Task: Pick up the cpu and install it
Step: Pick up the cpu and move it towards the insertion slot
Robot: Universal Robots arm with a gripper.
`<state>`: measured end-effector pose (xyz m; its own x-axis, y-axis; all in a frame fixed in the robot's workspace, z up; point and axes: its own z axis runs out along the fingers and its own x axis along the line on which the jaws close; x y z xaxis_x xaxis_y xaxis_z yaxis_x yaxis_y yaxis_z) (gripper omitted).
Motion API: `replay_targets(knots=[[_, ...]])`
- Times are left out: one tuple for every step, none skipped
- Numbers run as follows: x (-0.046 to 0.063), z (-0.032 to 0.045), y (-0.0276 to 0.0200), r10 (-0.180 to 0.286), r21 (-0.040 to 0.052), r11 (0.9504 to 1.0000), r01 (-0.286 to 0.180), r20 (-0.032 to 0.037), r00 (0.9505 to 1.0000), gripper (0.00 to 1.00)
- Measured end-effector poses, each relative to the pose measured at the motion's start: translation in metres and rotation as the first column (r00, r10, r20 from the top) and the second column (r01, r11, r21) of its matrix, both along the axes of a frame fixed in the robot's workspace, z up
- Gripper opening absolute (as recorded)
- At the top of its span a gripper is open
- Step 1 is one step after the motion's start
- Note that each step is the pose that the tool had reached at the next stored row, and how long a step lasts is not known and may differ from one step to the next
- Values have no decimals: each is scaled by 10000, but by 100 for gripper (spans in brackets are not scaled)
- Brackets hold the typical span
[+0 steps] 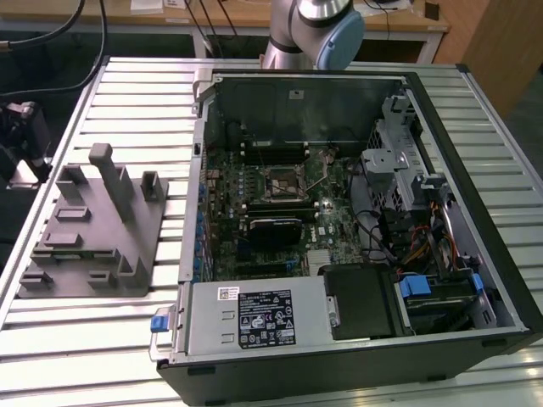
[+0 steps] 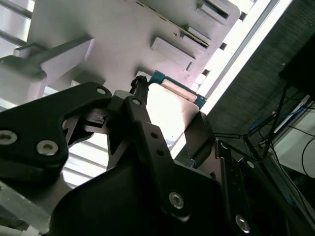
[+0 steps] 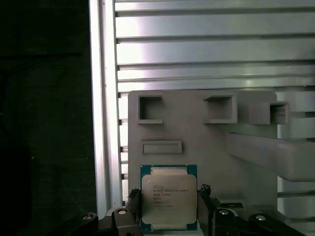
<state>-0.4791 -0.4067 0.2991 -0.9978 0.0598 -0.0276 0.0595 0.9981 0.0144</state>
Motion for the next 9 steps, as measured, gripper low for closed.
replay_targets(knots=[[0, 22, 0, 0, -6, 10000, 0, 2, 10000, 54], [0, 41, 1, 0, -13, 10000, 0, 5, 10000, 54], [0, 54, 1, 0, -21, 10000, 0, 7, 10000, 54], [0, 57, 1, 0, -28, 10000, 0, 8, 10000, 54], [0, 56, 1, 0, -30, 10000, 0, 9, 10000, 54], [0, 56, 1, 0, -32, 10000, 0, 9, 10000, 54], [0, 57, 0, 1, -35, 10000, -1, 8, 10000, 54], [0, 58, 1, 0, -37, 10000, 0, 7, 10000, 54], [0, 58, 1, 0, -40, 10000, 0, 7, 10000, 54]])
